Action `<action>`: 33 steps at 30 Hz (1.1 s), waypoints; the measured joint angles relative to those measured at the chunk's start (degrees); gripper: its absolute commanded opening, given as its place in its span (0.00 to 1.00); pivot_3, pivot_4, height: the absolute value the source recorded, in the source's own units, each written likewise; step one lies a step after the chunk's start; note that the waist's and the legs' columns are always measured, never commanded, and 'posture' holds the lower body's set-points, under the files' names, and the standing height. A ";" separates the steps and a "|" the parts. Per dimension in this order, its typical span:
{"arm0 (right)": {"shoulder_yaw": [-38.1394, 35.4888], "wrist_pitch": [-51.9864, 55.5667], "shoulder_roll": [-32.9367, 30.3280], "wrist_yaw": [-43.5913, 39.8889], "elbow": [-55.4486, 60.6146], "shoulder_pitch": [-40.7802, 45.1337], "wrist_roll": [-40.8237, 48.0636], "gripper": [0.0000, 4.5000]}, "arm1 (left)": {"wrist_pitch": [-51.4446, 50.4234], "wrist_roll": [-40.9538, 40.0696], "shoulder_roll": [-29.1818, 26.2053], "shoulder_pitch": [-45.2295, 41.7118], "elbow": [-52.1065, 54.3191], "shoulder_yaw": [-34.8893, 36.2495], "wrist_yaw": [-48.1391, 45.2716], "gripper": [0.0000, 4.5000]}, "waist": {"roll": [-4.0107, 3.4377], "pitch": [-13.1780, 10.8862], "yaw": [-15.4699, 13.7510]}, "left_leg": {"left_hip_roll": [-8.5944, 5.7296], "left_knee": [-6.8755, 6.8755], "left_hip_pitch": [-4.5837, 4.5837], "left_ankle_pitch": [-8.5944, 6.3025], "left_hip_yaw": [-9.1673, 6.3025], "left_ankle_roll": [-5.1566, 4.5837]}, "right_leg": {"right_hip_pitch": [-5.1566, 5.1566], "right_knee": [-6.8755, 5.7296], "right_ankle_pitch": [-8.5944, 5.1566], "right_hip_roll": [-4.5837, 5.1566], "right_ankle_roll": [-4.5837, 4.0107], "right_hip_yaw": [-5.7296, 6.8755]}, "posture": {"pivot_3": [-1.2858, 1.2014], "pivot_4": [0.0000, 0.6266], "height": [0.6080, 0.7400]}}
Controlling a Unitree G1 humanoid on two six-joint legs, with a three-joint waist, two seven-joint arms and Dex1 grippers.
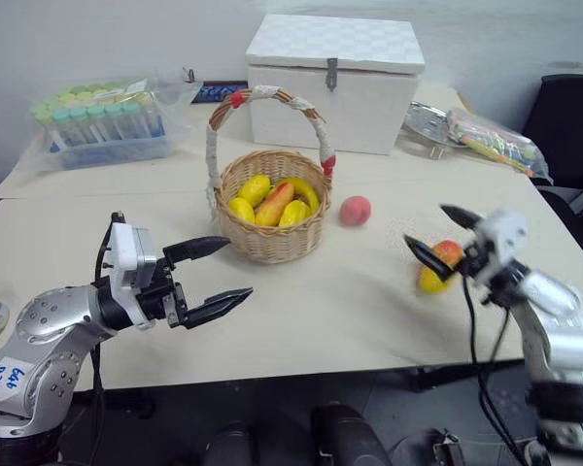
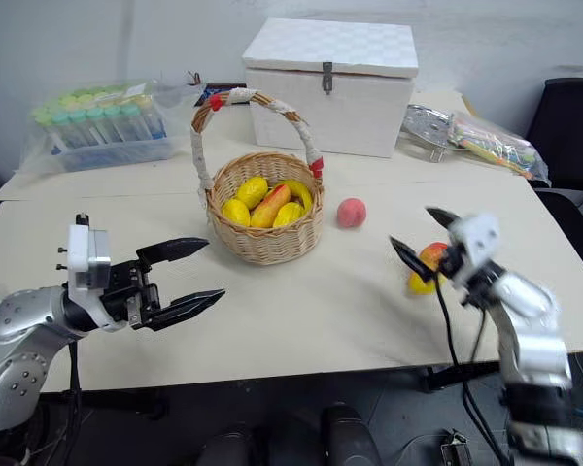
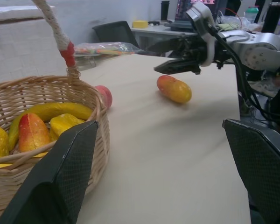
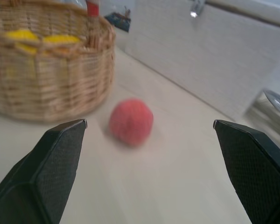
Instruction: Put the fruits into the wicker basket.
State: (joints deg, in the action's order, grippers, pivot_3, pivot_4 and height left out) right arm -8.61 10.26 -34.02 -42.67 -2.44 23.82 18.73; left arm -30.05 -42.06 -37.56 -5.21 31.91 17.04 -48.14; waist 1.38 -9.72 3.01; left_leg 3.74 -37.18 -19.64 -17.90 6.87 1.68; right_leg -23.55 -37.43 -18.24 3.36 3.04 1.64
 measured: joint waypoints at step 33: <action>12.44 3.28 7.51 -13.28 -49.75 36.95 -13.38 0.43 | 1.46 0.72 0.21 3.31 1.74 -0.88 5.17 1.00 | -0.10 -0.06 0.21 | 0.00 -0.20 -0.67 -0.17 0.18 -0.36 | -0.44 0.31 0.07 0.13 0.12 -0.06 | 0.52 0.24 1.00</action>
State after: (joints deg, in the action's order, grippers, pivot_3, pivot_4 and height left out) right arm 3.83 13.53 -26.51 -55.95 -52.19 60.77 5.34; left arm -28.59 -41.34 -37.35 -1.89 33.65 16.16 -42.97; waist 1.28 -9.78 3.22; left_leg 3.73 -37.38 -20.31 -18.07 7.05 1.32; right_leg -23.99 -37.13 -18.18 3.49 3.15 1.58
